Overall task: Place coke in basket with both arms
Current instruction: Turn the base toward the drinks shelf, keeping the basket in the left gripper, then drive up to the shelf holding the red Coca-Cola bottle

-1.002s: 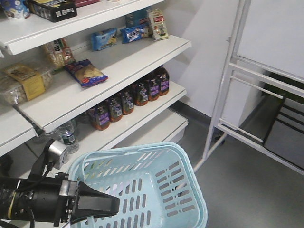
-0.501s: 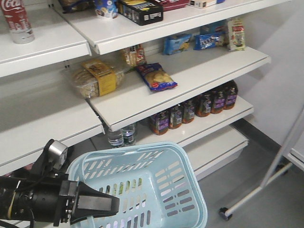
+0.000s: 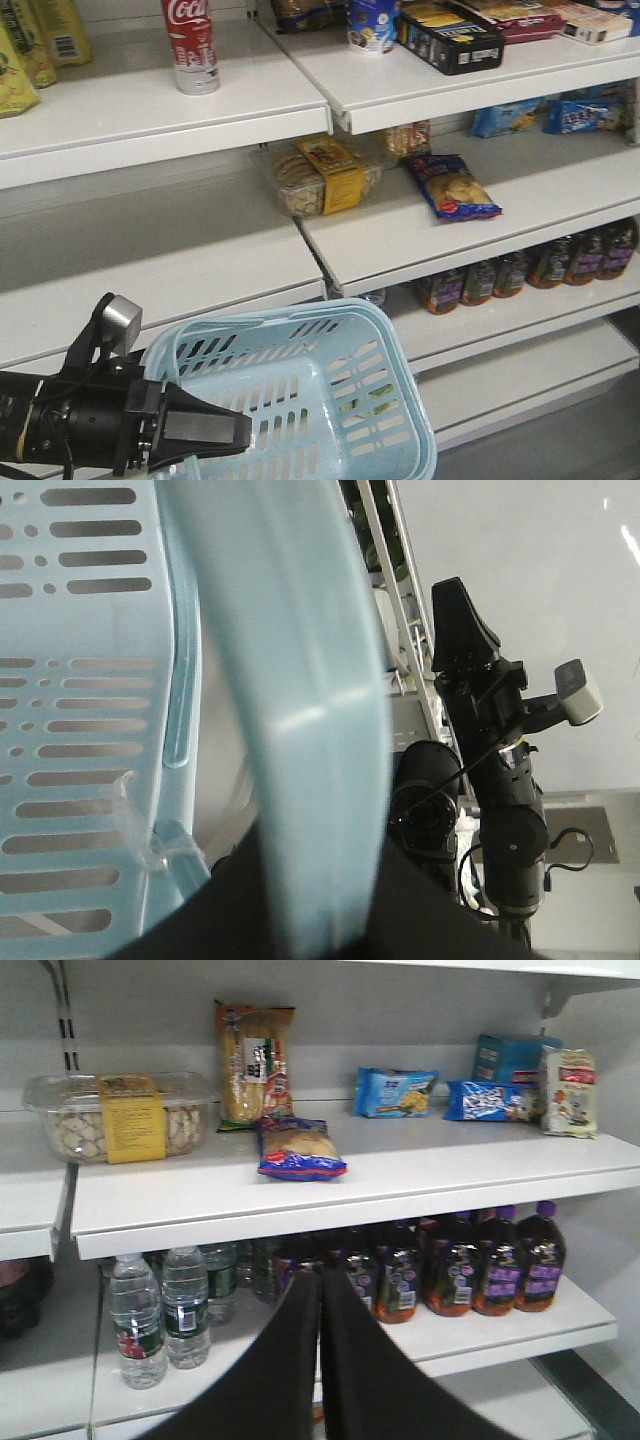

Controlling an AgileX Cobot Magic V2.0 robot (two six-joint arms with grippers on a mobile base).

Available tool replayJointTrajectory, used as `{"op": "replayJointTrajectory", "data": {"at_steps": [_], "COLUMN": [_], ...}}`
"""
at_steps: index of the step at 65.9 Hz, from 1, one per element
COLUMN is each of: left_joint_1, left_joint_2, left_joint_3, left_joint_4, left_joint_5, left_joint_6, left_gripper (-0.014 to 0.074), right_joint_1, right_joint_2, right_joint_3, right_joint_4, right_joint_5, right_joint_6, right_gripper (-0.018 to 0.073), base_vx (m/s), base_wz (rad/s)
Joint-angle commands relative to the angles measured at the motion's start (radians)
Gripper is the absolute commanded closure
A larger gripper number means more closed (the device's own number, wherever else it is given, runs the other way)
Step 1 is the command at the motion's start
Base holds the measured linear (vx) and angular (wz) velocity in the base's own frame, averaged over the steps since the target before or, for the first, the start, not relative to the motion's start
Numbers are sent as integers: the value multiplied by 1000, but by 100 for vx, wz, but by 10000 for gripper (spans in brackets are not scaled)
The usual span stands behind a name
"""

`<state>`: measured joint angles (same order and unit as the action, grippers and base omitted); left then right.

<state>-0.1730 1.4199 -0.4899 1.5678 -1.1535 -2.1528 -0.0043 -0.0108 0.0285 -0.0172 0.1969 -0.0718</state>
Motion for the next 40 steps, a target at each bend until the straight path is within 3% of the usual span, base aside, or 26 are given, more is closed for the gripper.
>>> {"op": "replayJointTrajectory", "data": {"at_steps": [1,40], "left_joint_1": [-6,-6], "left_joint_2": [-33,-33], "left_joint_3": [-18,-18], "left_joint_4": [-74,-74], "left_joint_5": [-220,-220], "left_joint_6": [10,10], "left_gripper": [603,603], "right_joint_1": [-4,-4], "right_joint_2": [-12,-12], "right_joint_3": [7,7], "right_joint_4": [-1,-1], "right_joint_5": [-75,-71], "right_joint_6": [-10,-10], "right_gripper": [561,561], "base_vx": [10,11], "base_wz": [44,47]}}
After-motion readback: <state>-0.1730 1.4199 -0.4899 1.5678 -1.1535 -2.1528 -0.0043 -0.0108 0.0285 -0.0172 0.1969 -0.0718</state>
